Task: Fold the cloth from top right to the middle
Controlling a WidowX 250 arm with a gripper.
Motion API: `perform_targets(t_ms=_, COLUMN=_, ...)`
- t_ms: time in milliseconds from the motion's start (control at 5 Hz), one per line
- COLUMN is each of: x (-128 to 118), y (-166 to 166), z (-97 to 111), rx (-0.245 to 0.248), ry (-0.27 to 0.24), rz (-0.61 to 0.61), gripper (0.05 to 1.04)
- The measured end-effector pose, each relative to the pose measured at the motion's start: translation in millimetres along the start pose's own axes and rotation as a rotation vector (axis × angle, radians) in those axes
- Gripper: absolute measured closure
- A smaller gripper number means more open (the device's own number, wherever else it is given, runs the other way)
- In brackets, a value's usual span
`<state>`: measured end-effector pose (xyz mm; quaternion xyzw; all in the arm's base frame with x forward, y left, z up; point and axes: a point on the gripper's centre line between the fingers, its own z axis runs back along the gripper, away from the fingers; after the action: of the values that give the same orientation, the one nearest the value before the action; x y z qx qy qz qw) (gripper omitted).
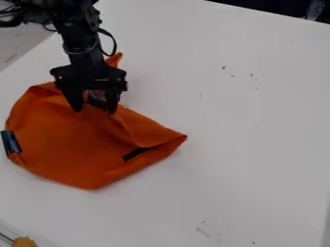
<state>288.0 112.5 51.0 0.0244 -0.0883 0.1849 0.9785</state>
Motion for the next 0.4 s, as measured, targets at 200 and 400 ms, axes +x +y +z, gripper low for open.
perform_targets(t_ms=200, x=8.5, y=-2.2, z=10.9, rx=0.035, ry=0.002, rz=-0.054, gripper=0.079)
perform_targets(t_ms=400, x=18.7, y=-5.8, z=24.8, rx=0.082, ry=0.002, rz=-0.114, gripper=0.083)
